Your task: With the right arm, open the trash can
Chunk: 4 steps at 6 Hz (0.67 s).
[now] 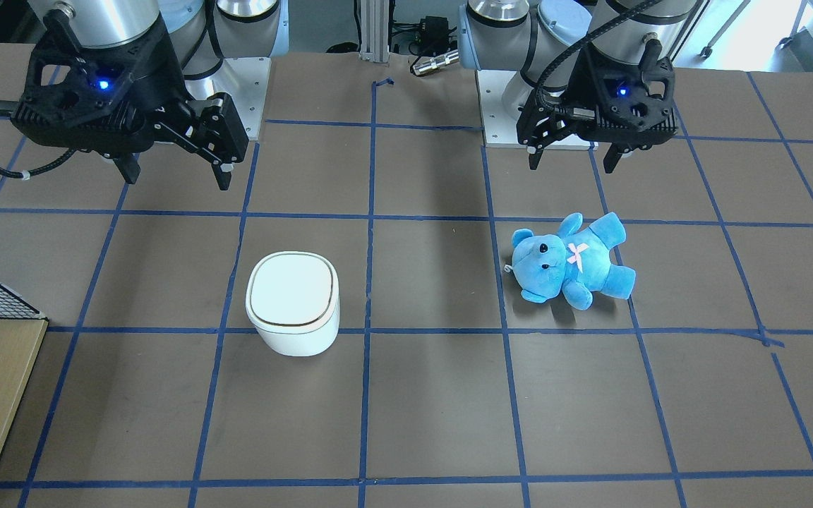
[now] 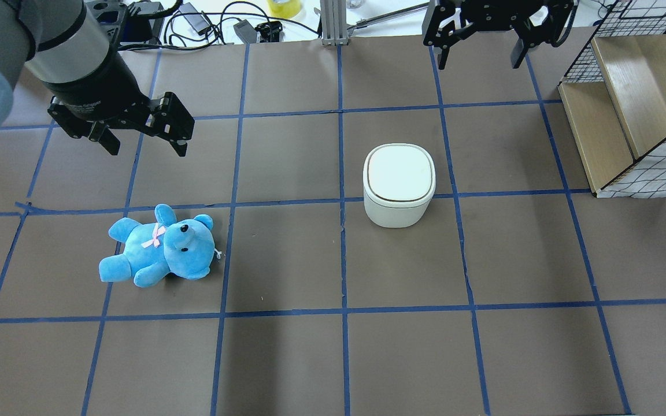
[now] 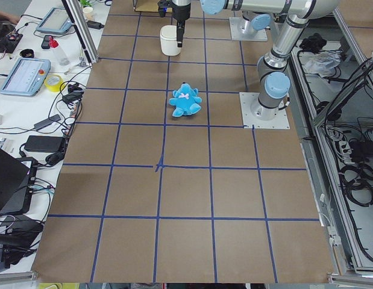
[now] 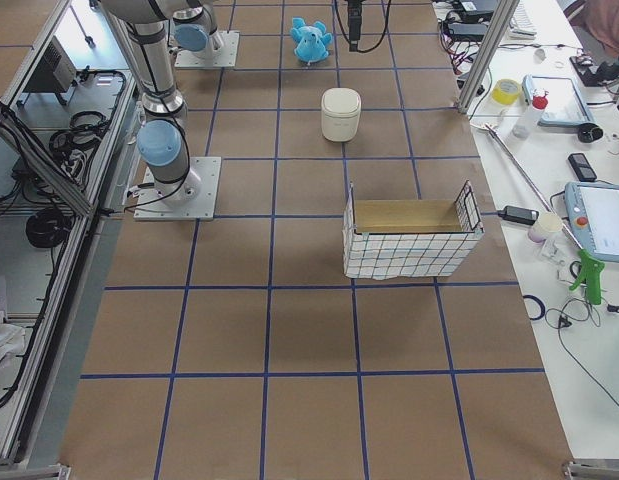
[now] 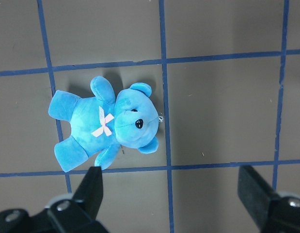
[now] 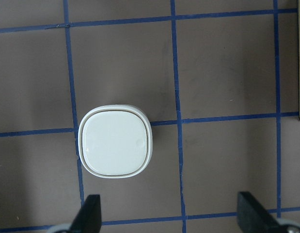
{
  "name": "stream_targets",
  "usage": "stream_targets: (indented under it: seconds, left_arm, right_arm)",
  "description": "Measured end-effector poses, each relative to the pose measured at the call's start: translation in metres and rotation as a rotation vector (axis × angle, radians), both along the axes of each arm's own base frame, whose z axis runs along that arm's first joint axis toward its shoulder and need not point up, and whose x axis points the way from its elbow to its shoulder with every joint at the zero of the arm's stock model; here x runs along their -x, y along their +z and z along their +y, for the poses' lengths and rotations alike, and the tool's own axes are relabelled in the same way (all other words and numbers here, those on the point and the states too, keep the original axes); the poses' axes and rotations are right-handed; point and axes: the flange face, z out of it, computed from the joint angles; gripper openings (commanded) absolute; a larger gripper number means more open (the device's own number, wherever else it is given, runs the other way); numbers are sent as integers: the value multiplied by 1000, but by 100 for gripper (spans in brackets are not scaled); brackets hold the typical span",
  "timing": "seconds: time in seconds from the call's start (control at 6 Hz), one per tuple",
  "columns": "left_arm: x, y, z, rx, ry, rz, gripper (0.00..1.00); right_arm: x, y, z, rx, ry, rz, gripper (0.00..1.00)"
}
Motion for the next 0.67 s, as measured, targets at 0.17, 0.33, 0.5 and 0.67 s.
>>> stream_targets:
  seconds: [0.17, 0.33, 0.5, 0.67]
  left_arm:
    - [0, 0, 0, 0, 0, 0, 100]
    - [0, 0, 0, 0, 0, 0, 100]
    - [0, 0, 0, 0, 0, 0, 100]
    - [0, 0, 0, 0, 0, 0, 100]
  right_arm:
    - [0, 0, 0, 0, 1, 2, 100]
    - [0, -1, 0, -1, 1, 4, 96]
    - [0, -1, 0, 0, 1, 7, 57]
    - [0, -2, -2, 3, 0, 12, 12]
